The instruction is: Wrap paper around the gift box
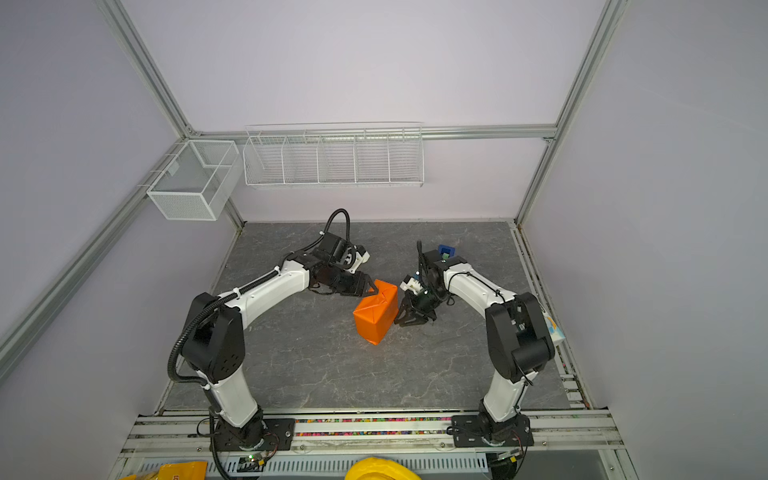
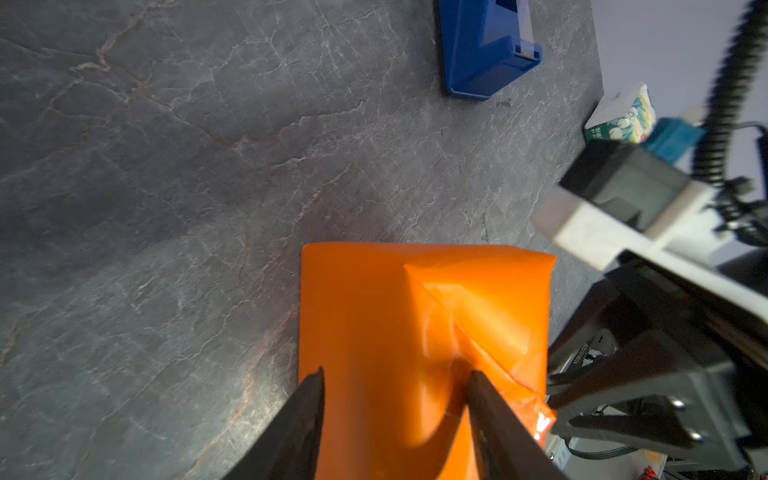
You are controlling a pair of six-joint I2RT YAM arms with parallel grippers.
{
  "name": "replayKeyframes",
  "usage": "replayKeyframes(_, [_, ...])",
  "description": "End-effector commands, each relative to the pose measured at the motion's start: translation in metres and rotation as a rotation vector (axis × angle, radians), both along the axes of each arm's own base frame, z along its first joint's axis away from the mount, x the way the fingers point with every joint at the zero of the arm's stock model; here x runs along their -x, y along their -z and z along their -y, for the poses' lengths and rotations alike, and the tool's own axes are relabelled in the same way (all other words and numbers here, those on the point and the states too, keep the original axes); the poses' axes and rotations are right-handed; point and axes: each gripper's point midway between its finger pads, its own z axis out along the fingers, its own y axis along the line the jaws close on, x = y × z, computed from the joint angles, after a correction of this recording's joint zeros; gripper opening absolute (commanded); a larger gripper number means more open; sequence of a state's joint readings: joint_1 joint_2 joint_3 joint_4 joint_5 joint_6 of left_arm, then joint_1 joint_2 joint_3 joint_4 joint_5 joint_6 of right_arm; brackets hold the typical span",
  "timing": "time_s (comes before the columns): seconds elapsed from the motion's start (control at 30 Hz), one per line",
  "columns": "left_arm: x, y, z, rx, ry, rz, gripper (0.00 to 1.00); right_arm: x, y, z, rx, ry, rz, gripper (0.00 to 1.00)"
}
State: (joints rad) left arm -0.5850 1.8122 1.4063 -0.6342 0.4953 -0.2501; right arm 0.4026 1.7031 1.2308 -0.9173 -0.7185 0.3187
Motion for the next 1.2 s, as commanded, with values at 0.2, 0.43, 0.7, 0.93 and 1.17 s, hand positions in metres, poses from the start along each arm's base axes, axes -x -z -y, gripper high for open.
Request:
replayKeyframes(0.2, [0.019,0.029,-0.013,-0.096,0.006,-0.067,0.55,-0.028,-0.027,-0.018,-0.034,0.183,0.183,0.16])
replayKeyframes(0.43, [0.021,0.029,-0.013,-0.097,0.010,-0.072,0.55,-0.029,-0.014,-0.042,-0.077,0.166,0.153,0.13])
replayKeyframes(0.7, [0.021,0.022,-0.010,-0.094,0.009,-0.056,0.55,-0.027,0.022,-0.038,-0.006,0.201,0.111,0.10])
replayKeyframes(0.93, [0.021,-0.007,-0.012,-0.127,0.013,0.015,0.57,-0.035,0.007,-0.005,0.032,0.280,0.175,0.09])
replayKeyframes(1.17, [0.023,-0.036,-0.012,-0.119,0.010,0.065,0.57,-0.053,-0.048,-0.019,-0.126,0.279,0.272,0.11])
